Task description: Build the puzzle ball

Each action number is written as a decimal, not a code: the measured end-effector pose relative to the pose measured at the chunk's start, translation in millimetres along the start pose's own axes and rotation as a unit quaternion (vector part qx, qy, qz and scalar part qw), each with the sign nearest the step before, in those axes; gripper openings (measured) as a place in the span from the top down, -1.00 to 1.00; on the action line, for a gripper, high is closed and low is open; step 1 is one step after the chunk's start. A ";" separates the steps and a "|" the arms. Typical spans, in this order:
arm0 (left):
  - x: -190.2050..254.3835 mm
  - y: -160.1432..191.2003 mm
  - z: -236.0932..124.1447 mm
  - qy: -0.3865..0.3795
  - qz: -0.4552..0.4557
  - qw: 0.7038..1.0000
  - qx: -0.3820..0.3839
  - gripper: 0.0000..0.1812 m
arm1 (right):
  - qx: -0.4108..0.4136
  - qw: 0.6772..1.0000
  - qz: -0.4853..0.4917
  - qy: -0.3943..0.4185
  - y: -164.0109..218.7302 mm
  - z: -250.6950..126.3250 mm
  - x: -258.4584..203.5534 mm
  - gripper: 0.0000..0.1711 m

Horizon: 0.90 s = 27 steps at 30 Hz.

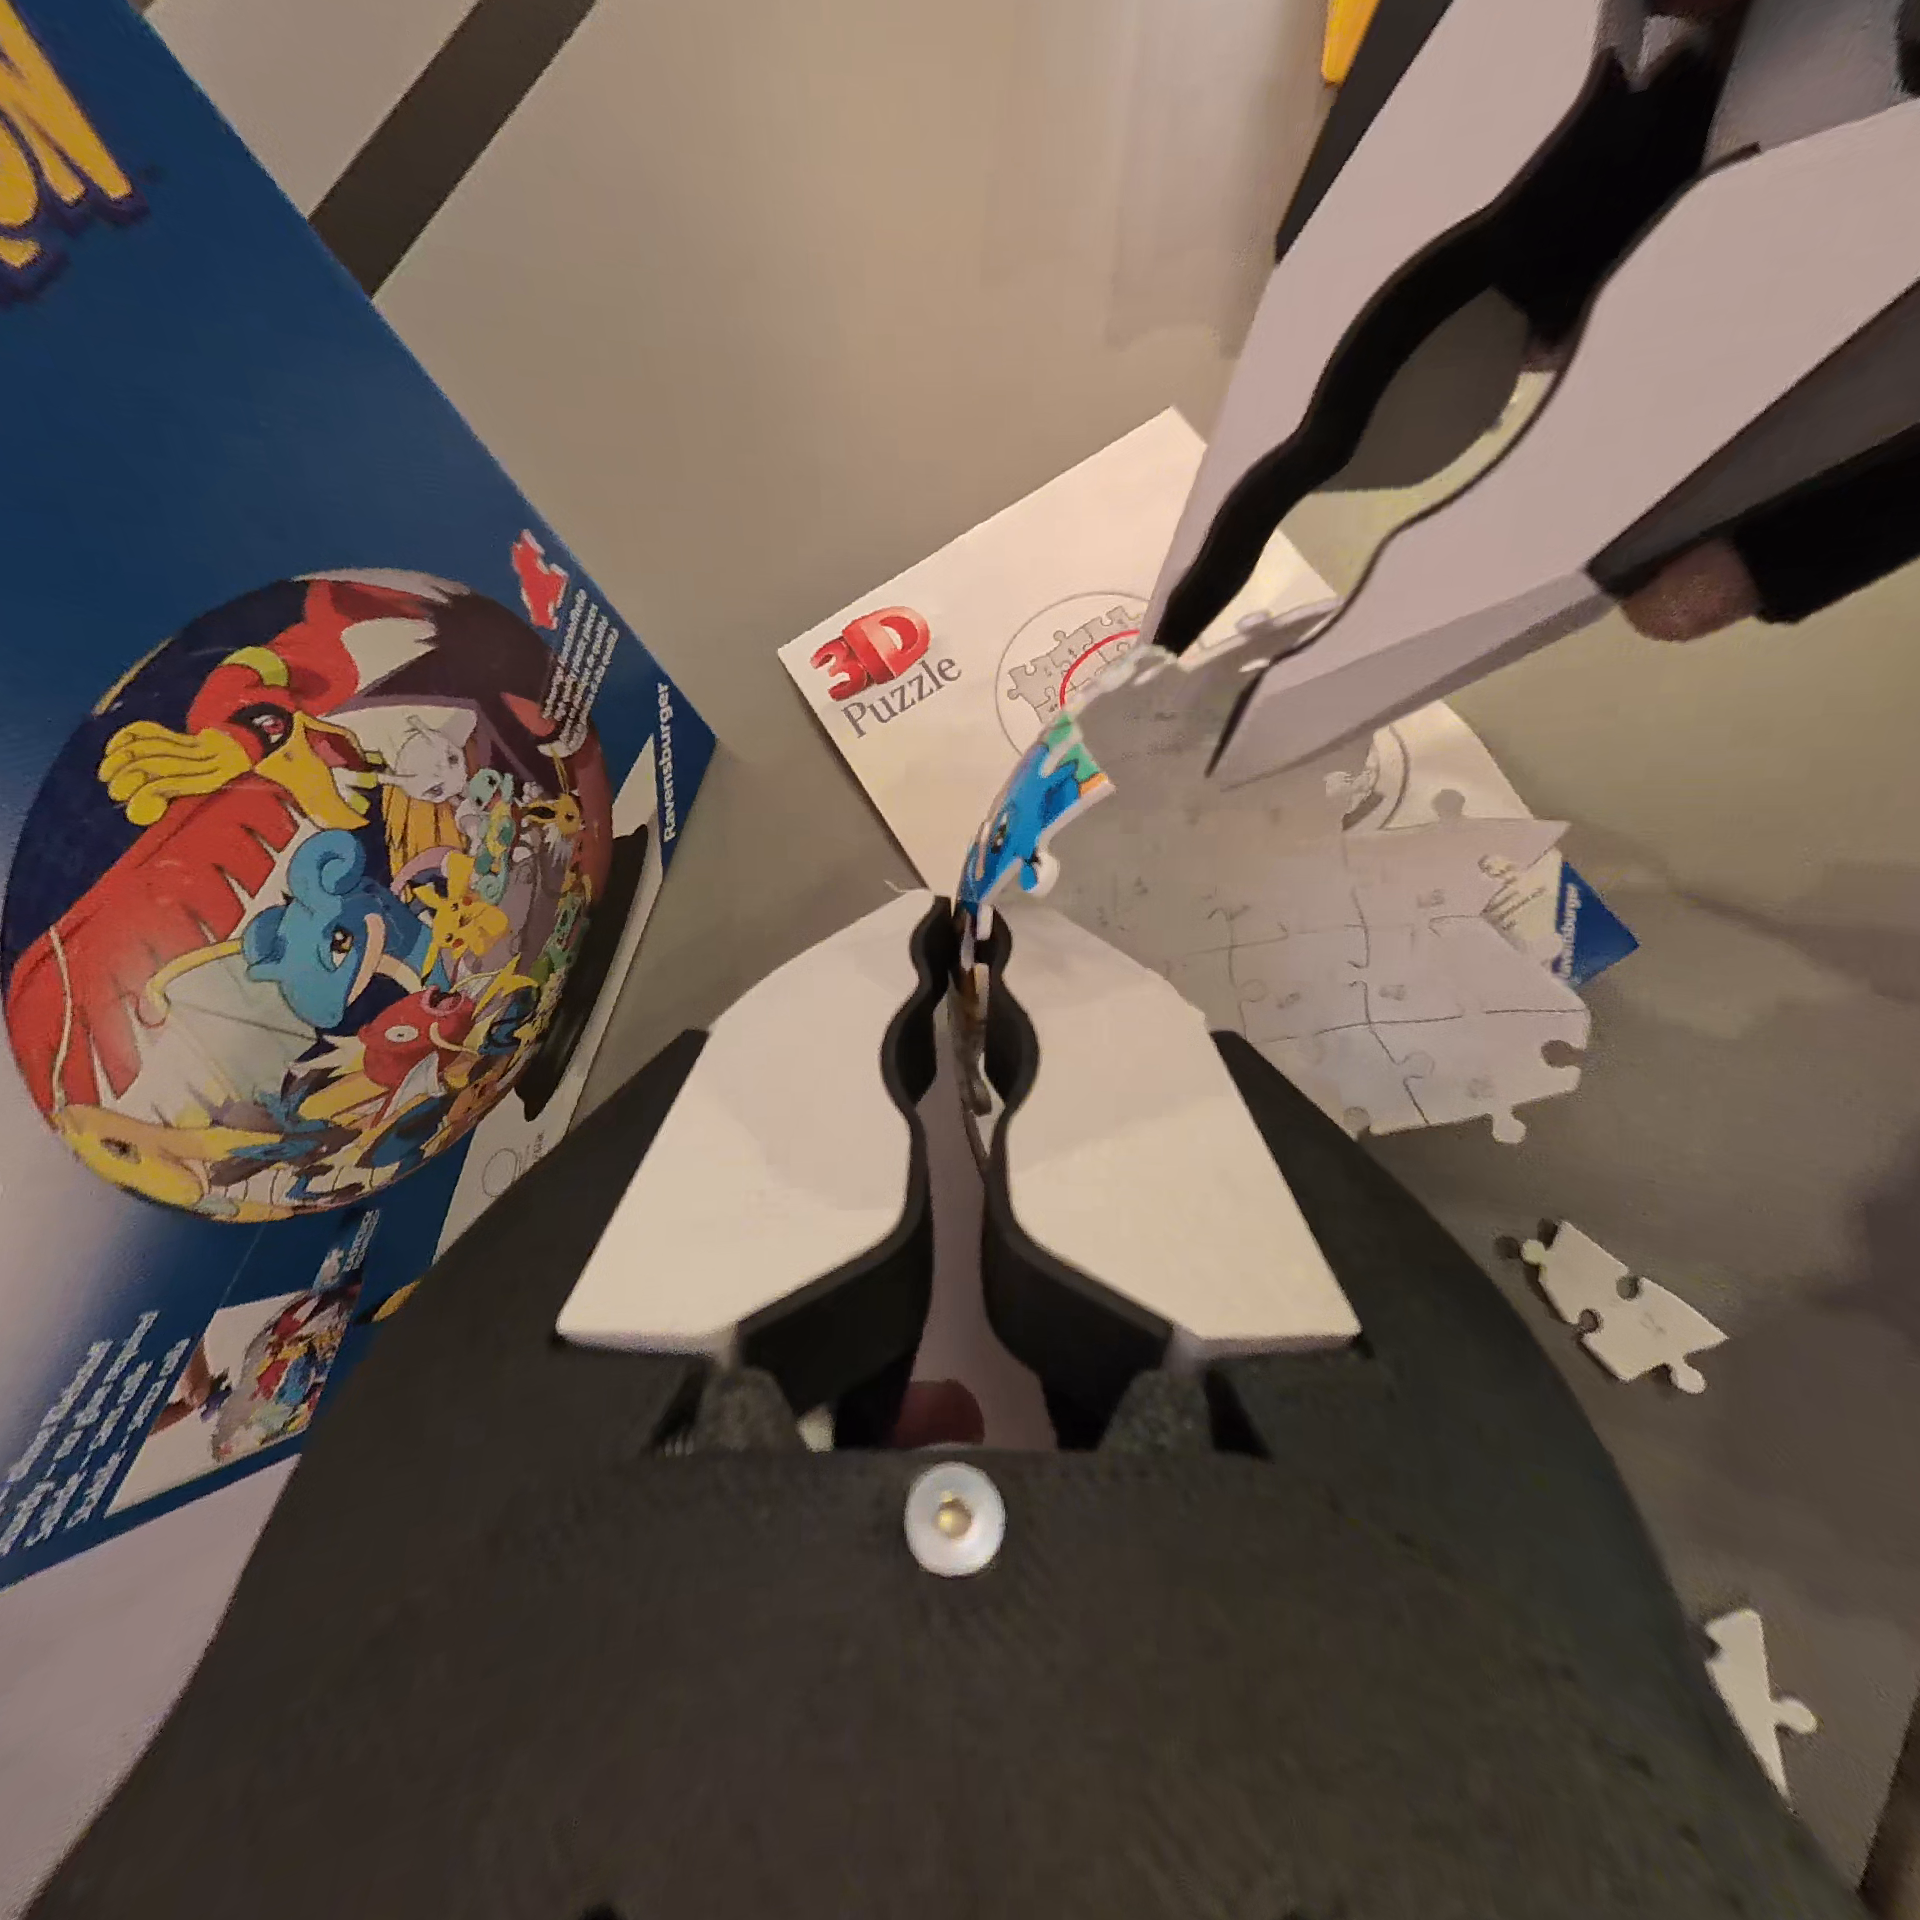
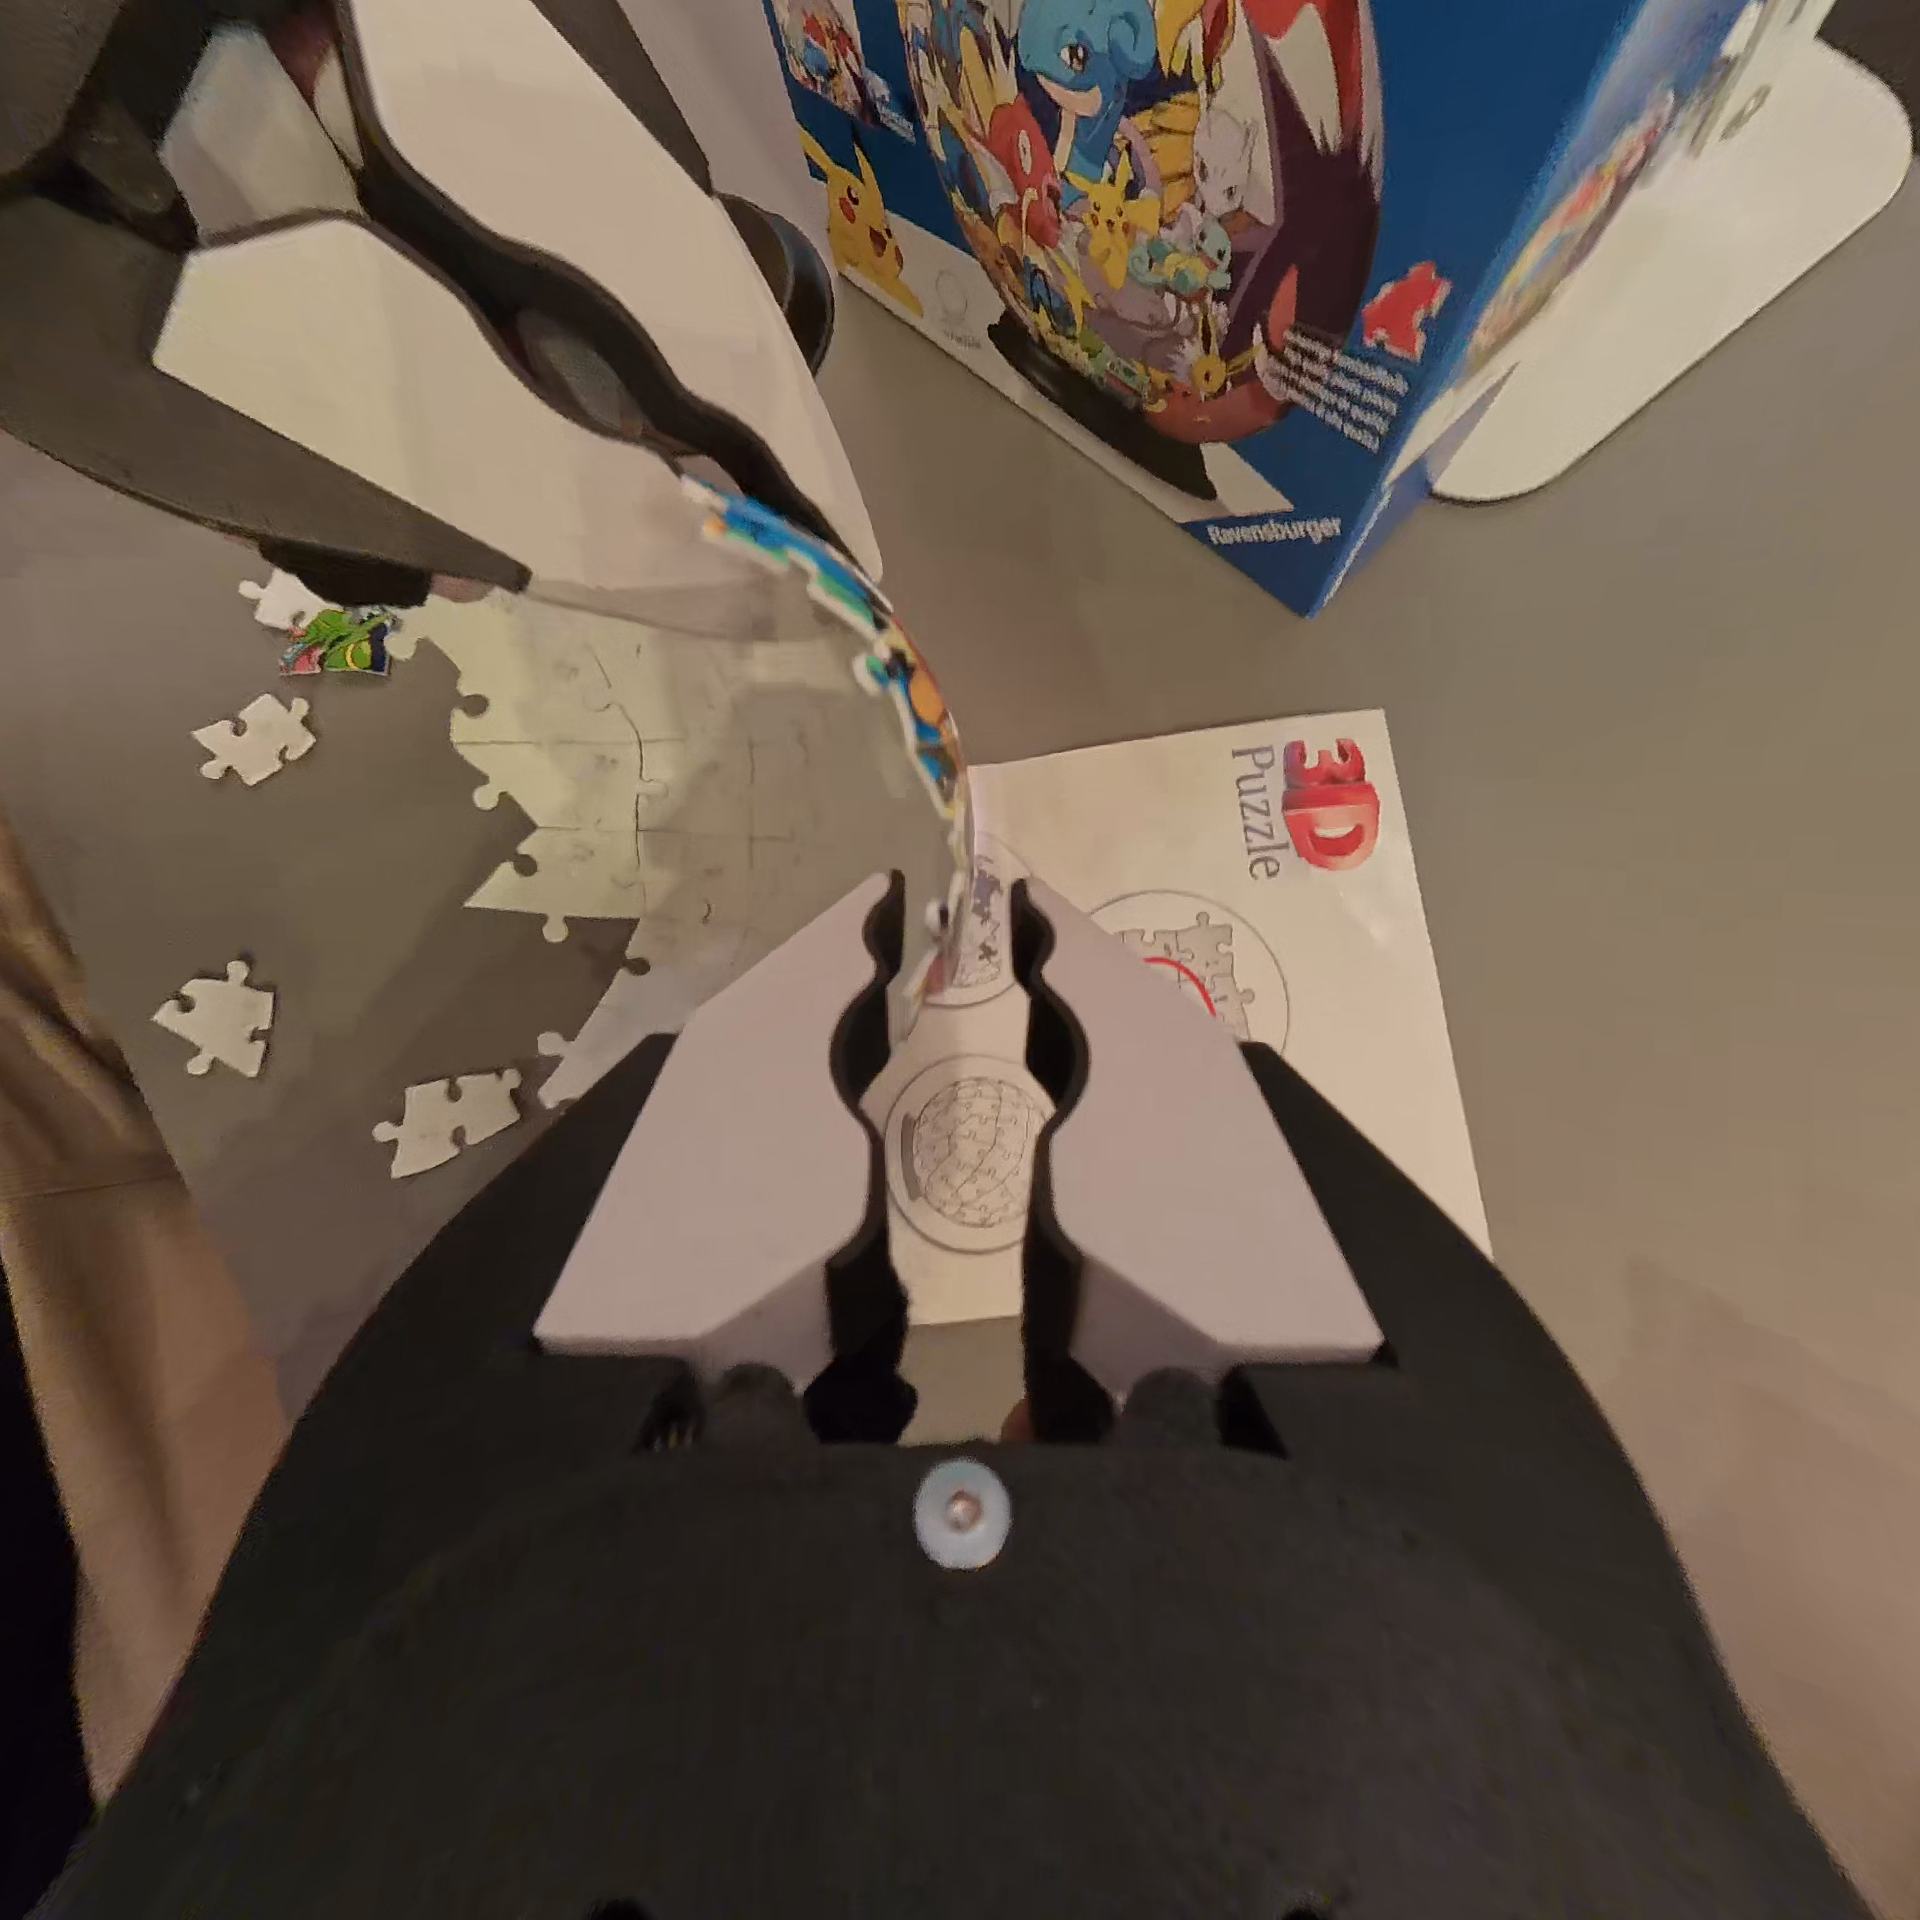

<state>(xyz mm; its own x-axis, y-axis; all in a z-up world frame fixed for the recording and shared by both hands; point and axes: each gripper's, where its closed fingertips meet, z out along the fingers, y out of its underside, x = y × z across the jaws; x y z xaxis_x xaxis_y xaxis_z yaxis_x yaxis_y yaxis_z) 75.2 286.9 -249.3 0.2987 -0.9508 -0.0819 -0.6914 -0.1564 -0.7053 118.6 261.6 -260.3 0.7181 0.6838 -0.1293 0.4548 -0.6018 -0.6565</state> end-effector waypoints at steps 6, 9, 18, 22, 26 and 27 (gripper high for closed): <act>-0.6 -4.0 -2.3 -0.017 -0.004 1.000 0.010 0.97 | -0.014 1.000 0.018 -0.004 15.3 7.4 -2.1 0.85; 0.4 -3.4 -2.0 -0.021 -0.002 1.000 0.009 0.96 | -0.009 1.000 0.017 0.007 14.3 9.5 -1.6 0.97; -2.5 -1.1 -2.2 -0.034 -0.012 0.999 0.016 0.96 | 0.001 0.999 0.026 0.020 11.4 13.4 1.8 0.99; -1.8 0.6 -3.0 -0.028 -0.030 0.999 0.025 0.96 | 0.004 1.000 0.022 0.022 9.1 13.0 0.6 0.98; -0.3 2.8 -2.4 -0.030 -0.030 0.999 0.025 0.96 | 0.005 1.000 0.023 0.017 10.3 13.6 0.4 0.99; -0.1 3.4 -2.0 -0.029 -0.031 0.999 0.025 0.95 | 0.005 1.000 0.023 0.017 10.6 13.7 0.5 0.99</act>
<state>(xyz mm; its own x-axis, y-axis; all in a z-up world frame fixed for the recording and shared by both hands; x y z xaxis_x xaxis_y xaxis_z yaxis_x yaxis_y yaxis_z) 71.5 285.9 -250.2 0.3788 -0.9222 -0.0776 -0.6371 -0.1991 -0.7446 116.5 261.2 -277.5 0.7554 0.6413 -0.1347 0.4162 -0.6283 -0.6574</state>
